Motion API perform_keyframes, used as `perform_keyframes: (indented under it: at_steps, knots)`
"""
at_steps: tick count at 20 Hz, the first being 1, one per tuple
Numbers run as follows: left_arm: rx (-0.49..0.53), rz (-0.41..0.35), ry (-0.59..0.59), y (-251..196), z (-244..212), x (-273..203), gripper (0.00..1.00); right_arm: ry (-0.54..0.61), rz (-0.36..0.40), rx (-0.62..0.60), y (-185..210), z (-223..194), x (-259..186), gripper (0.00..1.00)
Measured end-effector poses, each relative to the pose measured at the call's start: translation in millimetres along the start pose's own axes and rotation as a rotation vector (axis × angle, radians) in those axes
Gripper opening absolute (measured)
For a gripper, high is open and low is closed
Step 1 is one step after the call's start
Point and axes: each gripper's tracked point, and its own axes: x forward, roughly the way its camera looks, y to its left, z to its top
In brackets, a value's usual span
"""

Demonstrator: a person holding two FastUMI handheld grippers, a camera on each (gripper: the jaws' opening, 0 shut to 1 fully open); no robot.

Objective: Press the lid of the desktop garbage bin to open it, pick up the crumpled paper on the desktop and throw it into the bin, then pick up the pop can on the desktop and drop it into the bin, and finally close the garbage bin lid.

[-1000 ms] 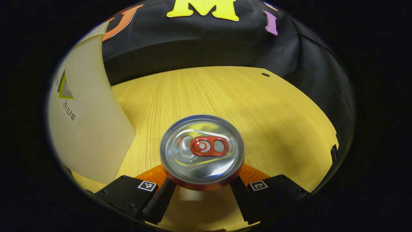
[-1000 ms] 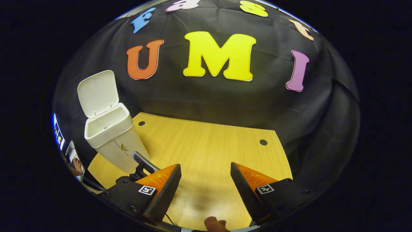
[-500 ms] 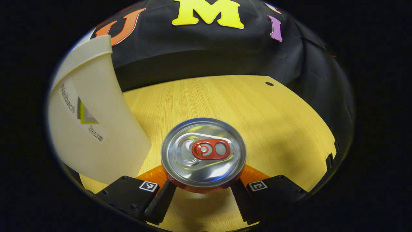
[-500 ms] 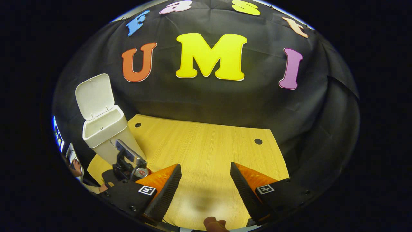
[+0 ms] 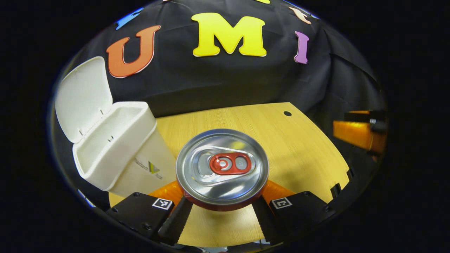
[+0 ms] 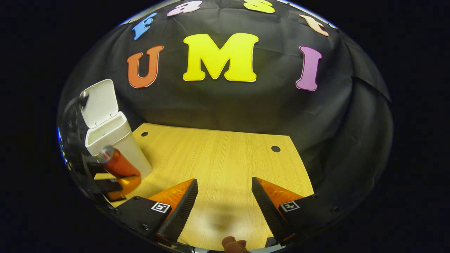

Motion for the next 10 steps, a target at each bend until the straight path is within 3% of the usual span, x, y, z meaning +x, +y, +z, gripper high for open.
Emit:
perform_keyframes:
  at_steps: [6,10]
  knots:
    - [-0.055,0.077,-0.029,47,62,-51,0.86,0.04,0.043,0.003,23,-21,14,0.97]
    - [-0.101,0.15,-0.044,101,83,-57,0.86,0.05,0.066,0.013,39,-22,20,0.96]
